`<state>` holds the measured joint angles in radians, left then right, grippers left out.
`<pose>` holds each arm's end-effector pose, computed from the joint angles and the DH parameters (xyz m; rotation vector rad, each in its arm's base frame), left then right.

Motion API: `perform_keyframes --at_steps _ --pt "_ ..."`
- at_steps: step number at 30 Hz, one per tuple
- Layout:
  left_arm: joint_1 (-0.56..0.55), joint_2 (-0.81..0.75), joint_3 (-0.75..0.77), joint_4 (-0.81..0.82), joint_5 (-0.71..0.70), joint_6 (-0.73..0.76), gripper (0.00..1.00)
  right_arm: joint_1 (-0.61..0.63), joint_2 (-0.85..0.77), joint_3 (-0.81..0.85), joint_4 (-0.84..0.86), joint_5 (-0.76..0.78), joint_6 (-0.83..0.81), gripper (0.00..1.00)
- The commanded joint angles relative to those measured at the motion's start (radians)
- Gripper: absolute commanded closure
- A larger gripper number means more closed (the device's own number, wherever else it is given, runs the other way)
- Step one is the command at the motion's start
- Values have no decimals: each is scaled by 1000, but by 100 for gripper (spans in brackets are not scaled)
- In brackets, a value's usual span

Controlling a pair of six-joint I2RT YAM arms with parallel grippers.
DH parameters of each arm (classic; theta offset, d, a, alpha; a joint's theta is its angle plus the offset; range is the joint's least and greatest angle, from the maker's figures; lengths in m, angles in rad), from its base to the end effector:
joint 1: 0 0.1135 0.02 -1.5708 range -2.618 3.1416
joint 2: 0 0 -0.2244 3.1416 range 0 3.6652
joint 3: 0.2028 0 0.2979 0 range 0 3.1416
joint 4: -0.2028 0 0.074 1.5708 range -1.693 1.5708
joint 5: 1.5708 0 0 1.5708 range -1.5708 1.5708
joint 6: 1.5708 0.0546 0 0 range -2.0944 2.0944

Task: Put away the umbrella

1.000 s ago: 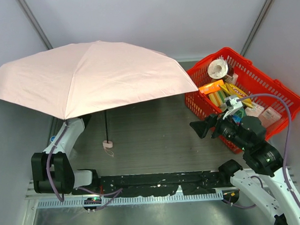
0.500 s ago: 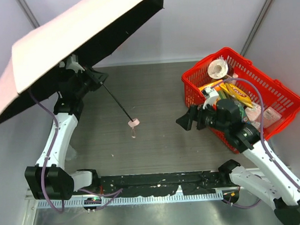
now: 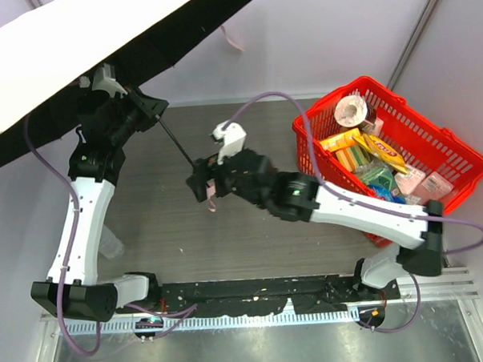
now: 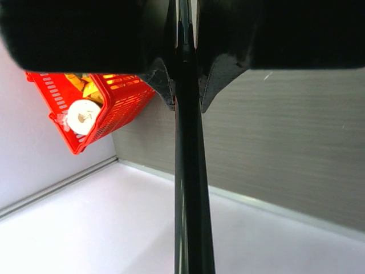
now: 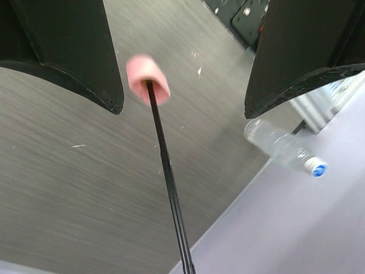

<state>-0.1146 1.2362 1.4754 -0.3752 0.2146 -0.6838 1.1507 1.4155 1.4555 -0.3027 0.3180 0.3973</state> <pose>0.3382 -0.0506 0.4356 -0.3350 1.7335 -0.7706 0.1771 0.3546 0.3741 -0.4769 1.8340 0.7922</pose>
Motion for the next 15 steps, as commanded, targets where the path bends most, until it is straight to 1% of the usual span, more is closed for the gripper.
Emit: perform_keyframes --at_steps 1,2,3,4,7,8,9,10,12,13,14,15 --pt "-23 -30 31 -85 -103 -36 100 58 166 118 94 340 -81 9" --pt "-25 -37 31 -96 -103 -40 100 73 195 149 99 370 -107 11" --pt "-25 -40 36 -109 -98 -42 100 76 238 166 105 453 -112 12" --pt "-26 -44 40 -122 -96 -42 100 76 261 189 111 478 -132 16" --pt "-28 -60 45 -145 -71 -51 100 78 316 192 187 449 -178 23" --pt "-33 -66 43 -143 -60 -51 100 75 324 209 191 435 -176 37" --pt "-37 -67 45 -146 -52 -51 100 75 339 213 195 409 -178 43" --pt "-39 -72 48 -149 -41 -51 100 75 345 226 198 402 -176 65" --pt "-39 -83 45 -142 -8 -69 100 76 352 223 227 328 -164 85" --pt "-40 -90 36 -117 27 -85 100 75 346 207 240 308 -158 89" --pt "-40 -102 20 -93 70 -106 100 73 333 198 267 279 -137 100" --pt "-40 -118 4 -50 115 -132 99 73 323 169 289 261 -115 100"
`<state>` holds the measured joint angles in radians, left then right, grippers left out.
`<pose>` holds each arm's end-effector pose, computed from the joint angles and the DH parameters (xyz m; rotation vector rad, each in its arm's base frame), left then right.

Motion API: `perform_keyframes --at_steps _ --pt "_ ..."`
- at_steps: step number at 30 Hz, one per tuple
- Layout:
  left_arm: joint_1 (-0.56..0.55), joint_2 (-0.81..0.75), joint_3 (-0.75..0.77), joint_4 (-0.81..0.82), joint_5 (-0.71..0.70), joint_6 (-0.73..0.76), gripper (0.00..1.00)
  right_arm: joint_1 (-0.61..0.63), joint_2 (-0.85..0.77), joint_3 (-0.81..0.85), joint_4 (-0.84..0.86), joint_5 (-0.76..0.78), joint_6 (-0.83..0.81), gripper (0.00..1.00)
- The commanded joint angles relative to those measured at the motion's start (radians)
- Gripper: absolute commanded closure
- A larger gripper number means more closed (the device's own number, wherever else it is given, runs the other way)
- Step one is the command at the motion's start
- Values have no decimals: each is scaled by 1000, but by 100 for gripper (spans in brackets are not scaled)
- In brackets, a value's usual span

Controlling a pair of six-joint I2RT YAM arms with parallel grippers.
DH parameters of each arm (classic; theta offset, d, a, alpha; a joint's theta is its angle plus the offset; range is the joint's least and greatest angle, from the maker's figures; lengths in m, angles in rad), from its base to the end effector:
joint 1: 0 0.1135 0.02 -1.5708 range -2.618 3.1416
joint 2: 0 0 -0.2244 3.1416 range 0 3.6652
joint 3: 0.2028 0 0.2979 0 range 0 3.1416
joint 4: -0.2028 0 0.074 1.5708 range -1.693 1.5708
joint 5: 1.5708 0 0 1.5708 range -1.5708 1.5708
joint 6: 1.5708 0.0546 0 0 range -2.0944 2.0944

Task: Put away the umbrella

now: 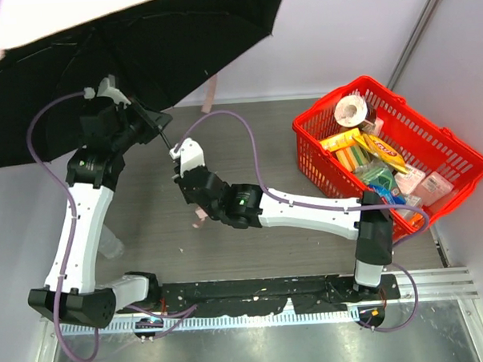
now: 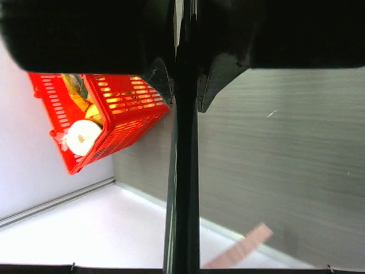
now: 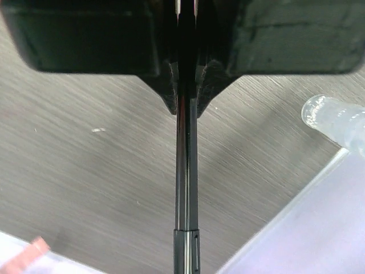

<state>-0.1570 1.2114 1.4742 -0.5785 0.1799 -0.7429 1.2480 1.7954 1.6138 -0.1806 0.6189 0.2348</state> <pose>0.3231 -0.0610 0.4177 -0.4419 1.9077 -0.7751 0.1819 0.4438 0.2966 -0.5379 1.8070 0.4243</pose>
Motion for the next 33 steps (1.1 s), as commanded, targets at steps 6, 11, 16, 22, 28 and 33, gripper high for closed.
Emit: perform_keyframes --at_steps 6,11,16,22,28,33 --pt "2 -265 -225 471 290 -234 27 -48 -304 -308 515 -235 167 100" --pt "4 -397 -316 542 224 -306 18 -93 -471 -446 659 -431 271 100" --pt "2 -376 -382 734 257 -441 18 -110 -576 -509 690 -586 328 100" --pt "-39 -172 -394 1302 418 -771 11 -142 -657 -607 809 -792 409 100" --pt "-243 -50 -296 1485 448 -762 9 -151 -660 -623 845 -883 442 100" --pt "-260 -55 -322 1629 438 -777 10 -160 -663 -653 926 -952 504 100"
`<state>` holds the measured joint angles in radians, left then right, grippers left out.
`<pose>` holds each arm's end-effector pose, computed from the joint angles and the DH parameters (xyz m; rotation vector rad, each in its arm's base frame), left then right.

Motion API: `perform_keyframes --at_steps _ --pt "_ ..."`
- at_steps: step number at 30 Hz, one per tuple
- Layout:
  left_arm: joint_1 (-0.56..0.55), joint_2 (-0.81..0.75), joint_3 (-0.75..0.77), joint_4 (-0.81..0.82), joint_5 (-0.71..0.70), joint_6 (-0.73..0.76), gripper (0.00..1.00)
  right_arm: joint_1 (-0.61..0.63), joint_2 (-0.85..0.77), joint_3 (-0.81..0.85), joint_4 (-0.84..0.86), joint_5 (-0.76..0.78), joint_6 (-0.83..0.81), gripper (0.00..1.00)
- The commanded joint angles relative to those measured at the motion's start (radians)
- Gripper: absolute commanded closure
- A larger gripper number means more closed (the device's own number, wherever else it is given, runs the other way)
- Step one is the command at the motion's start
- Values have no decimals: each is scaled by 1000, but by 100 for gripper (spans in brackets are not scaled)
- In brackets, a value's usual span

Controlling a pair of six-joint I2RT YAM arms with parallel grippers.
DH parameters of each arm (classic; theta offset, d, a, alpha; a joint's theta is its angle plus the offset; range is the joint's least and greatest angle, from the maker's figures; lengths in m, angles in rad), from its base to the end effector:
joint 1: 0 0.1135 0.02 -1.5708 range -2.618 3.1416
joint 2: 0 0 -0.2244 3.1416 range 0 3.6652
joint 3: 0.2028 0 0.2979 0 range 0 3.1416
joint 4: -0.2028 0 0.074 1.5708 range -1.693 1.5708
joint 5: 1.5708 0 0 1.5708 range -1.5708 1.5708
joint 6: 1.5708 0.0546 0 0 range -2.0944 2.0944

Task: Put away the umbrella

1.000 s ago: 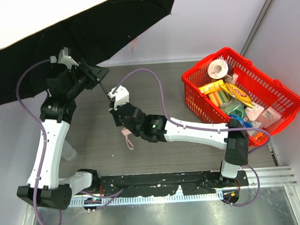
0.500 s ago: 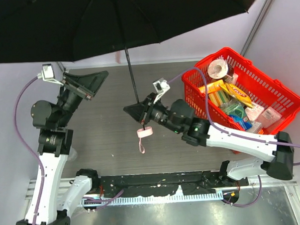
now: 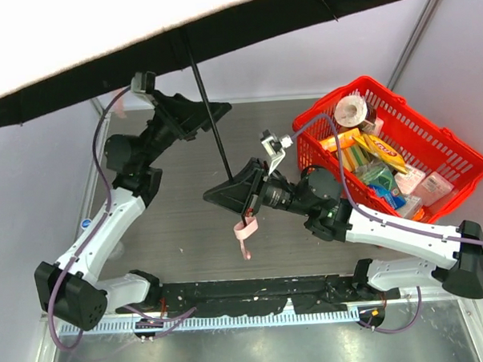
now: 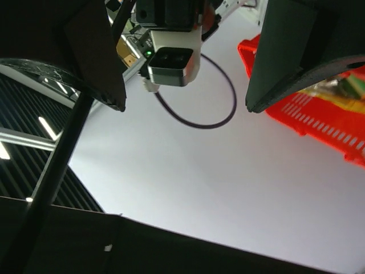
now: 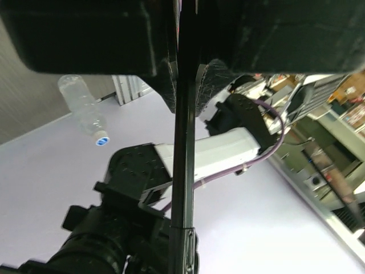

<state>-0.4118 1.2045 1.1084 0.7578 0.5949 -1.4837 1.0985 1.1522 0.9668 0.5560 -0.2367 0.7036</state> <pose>0.2901 -0.1601 0.4280 0.0305 1.2551 -1.9577 0.1456 0.3131 0.3697 -0.5068 1.3085 1.6860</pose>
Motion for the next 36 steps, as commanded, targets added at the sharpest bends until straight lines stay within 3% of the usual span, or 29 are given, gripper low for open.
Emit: perform_keyframes --at_steps 1,5,9,11,16,21,25,28,31,33,34,35,36 --pt "-8 -55 38 311 23 -36 11 -20 -20 -11 211 -101 45 100" --pt "-9 -94 -1 324 5 -23 10 -26 -34 -25 234 -108 66 100" --pt "-9 -190 -67 83 -99 103 6 -26 -68 -33 206 -92 54 100" --pt "-10 -221 -84 57 -125 143 0 -26 -75 -25 168 -88 40 100" --pt "-10 -132 -16 243 -18 44 0 -26 -59 -19 165 -105 42 100" --pt "-21 -79 37 252 0 31 2 -26 -11 10 191 -167 68 100" --pt "-22 -71 50 258 -13 34 23 -26 10 0 234 -181 94 100" --pt "-22 -66 65 236 -21 55 33 -26 11 -31 292 -179 131 100" --pt "-22 -53 106 194 11 83 78 -25 -9 -51 265 -135 125 100" --pt "-22 -63 120 86 5 130 99 -25 -11 2 83 -71 47 100" --pt "-22 -72 126 8 -7 173 100 -25 -11 25 -68 -35 2 95" --pt "-22 -82 136 -70 -15 218 100 -25 -2 83 -231 58 -27 89" --pt "-22 -92 152 -181 -32 276 100 -25 6 113 -310 104 -71 72"
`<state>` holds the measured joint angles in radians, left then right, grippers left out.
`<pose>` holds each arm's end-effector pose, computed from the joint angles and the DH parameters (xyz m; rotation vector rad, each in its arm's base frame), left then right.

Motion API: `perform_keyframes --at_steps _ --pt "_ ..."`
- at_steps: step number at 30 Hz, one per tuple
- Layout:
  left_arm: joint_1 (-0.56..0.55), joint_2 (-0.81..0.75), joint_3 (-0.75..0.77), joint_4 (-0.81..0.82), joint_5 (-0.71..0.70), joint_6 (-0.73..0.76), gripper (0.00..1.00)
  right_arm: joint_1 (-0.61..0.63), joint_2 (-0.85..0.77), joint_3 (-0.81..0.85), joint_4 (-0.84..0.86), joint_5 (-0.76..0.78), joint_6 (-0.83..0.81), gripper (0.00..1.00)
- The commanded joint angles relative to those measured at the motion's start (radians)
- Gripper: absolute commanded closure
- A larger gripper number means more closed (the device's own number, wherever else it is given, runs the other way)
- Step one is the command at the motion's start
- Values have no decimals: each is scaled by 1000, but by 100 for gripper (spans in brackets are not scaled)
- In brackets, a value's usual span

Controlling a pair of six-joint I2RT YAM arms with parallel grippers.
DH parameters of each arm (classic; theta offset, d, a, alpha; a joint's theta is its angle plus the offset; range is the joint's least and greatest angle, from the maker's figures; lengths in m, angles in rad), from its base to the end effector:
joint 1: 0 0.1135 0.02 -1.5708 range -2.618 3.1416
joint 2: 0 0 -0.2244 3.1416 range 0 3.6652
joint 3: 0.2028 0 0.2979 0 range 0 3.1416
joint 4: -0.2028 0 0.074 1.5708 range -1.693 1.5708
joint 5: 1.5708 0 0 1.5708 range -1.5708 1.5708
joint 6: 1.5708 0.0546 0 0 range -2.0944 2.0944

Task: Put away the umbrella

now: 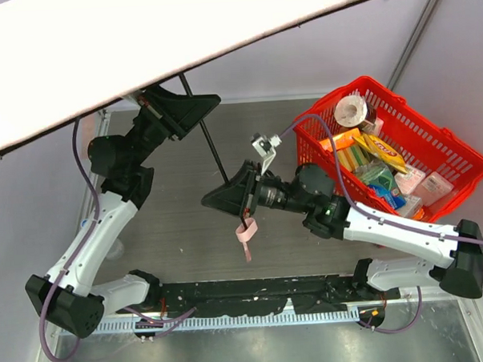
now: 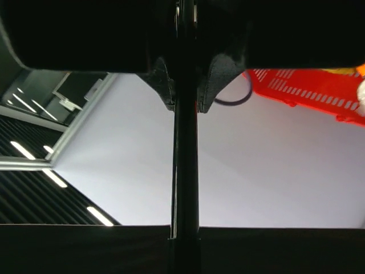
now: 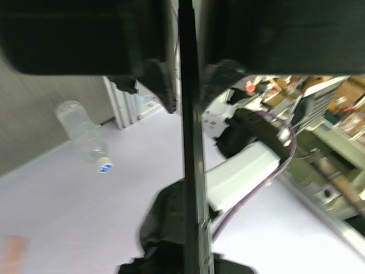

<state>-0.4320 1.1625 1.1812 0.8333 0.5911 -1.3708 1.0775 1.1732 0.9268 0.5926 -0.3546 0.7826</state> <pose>0.2598 -0.1533 0.4747 0.2224 1.0351 -1.8723 0.1483 0.3159 0.3499 -0.5713 1.3618 1.7866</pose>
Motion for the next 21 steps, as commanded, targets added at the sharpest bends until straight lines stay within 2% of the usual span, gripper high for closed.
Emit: perform_keyframes --at_steps 1,2,3,4,6,11,14,16,17,19,21 --pt "-2 -64 98 -375 -49 226 100 -5 2 217 -469 302 -164 65" --pt "-5 -73 115 -470 -83 277 100 -2 12 245 -528 351 -204 54" --pt "-4 -86 130 -556 -115 330 100 -2 32 297 -613 437 -216 51" --pt "-4 -95 144 -627 -152 372 100 2 45 349 -655 492 -256 43" --pt "-4 -109 173 -771 -213 449 100 19 97 418 -738 566 -307 39" --pt "-4 -107 216 -930 -303 542 100 45 190 561 -870 677 -387 40" --pt "-4 -103 215 -936 -315 547 100 47 239 592 -861 628 -391 44" --pt "-4 -101 209 -918 -313 536 100 48 259 586 -823 579 -388 54" --pt "-4 -98 212 -918 -318 536 100 48 261 580 -798 560 -382 67" --pt "-4 -96 216 -915 -321 530 100 48 263 555 -755 533 -373 100" --pt "-2 -96 221 -902 -307 504 100 52 209 453 -648 473 -376 100"
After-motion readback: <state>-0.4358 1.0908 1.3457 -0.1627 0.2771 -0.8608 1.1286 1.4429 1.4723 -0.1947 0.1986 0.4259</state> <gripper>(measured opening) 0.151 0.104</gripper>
